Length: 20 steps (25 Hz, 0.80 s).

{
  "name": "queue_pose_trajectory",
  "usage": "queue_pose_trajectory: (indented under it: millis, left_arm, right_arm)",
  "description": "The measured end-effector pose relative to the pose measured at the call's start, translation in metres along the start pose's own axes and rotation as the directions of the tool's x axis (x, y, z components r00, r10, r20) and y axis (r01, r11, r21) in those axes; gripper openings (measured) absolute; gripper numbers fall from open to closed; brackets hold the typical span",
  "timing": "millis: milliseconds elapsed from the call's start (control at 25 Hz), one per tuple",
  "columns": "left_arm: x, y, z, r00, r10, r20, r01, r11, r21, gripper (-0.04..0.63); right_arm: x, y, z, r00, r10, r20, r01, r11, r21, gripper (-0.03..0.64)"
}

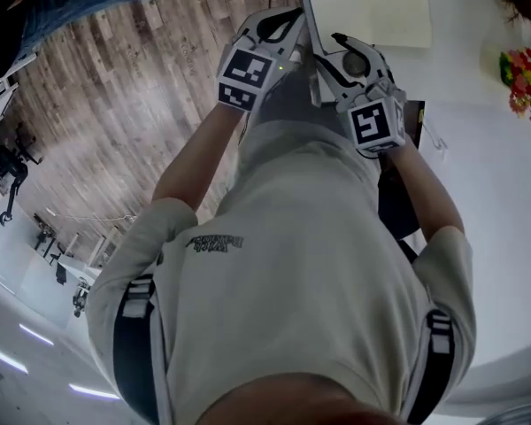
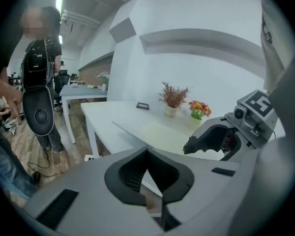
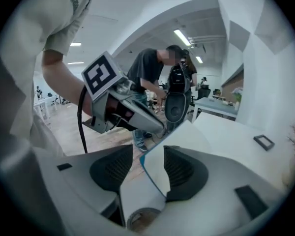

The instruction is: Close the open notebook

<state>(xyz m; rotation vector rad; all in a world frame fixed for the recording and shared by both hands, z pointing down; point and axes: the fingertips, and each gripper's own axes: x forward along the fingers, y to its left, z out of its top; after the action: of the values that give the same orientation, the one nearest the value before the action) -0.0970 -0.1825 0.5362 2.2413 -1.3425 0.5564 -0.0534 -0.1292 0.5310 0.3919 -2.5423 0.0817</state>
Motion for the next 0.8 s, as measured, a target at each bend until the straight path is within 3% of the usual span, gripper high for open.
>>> queue_pose_trajectory:
  millis: [120, 240, 480, 600, 800]
  left_arm:
    - [-0.007, 0.01, -0.019, 1.0, 0.022, -0.015, -0.022, 0.999, -0.026, 0.014]
    - [-0.014, 0.007, -0.034, 0.999, 0.027, -0.019, -0.028, 0.999, -0.037, 0.014]
    - [-0.016, -0.009, -0.015, 1.0, -0.021, 0.012, 0.021, 1.0, 0.0, 0.013]
    - [-0.008, -0.026, 0.01, 0.997, -0.073, 0.022, 0.072, 0.997, 0.029, 0.014]
    - [0.028, -0.06, 0.034, 0.981, -0.193, 0.009, 0.191, 0.976, 0.101, 0.014]
  right_arm:
    - [0.017, 0.011, -0.003, 0.999, 0.01, -0.039, -0.013, 0.997, -0.075, 0.233]
    - [0.021, 0.01, -0.008, 0.998, -0.05, -0.029, 0.048, 0.998, -0.045, 0.103]
    - [-0.01, -0.01, 0.017, 0.989, -0.141, 0.054, 0.142, 0.989, -0.027, 0.04]
    - [-0.041, -0.039, 0.024, 0.968, -0.24, 0.07, 0.237, 0.971, 0.043, 0.034]
    - [-0.085, -0.093, -0.004, 0.908, -0.418, -0.004, 0.413, 0.896, 0.164, 0.034]
